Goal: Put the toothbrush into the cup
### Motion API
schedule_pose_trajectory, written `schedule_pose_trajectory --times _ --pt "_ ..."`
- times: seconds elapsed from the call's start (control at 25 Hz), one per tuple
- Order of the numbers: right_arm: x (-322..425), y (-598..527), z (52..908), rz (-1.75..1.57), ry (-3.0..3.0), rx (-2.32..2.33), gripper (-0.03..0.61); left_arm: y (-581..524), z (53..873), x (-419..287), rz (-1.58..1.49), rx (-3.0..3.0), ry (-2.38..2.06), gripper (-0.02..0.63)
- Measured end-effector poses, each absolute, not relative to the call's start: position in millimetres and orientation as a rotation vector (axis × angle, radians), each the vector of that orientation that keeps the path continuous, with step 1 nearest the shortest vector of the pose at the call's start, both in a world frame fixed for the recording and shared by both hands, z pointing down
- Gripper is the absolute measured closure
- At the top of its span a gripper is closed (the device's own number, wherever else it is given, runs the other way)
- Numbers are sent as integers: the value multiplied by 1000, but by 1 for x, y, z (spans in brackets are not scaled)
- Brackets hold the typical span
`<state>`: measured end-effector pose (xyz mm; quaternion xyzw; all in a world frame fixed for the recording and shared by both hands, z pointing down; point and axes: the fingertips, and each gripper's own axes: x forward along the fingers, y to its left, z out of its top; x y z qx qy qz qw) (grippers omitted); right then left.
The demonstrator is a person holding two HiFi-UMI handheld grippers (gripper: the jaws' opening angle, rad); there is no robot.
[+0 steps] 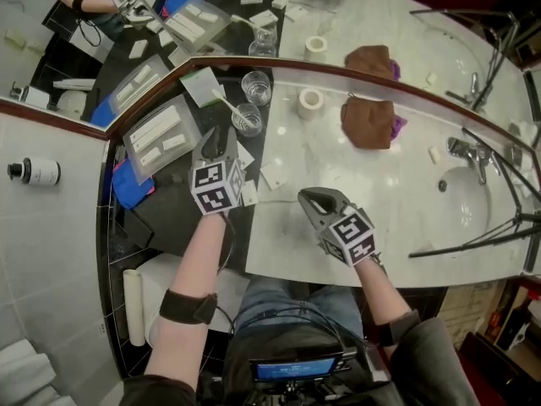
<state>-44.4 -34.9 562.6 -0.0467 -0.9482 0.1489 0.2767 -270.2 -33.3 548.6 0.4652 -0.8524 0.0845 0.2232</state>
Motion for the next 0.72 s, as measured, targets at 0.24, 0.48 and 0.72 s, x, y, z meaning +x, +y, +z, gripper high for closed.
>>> schedule_pose_trajectory --times 0.24,0.48,0.72 --pt "-17 -42 544 345 -2544 -164 561 6 519 -213 234 1282 -2335 609" --pt "8 -40 532 289 -2543 -223 561 46 506 -157 224 1232 -2319 611" --pt "32 -35 531 240 -2531 -273 561 78 498 -106 240 1204 -2314 611"
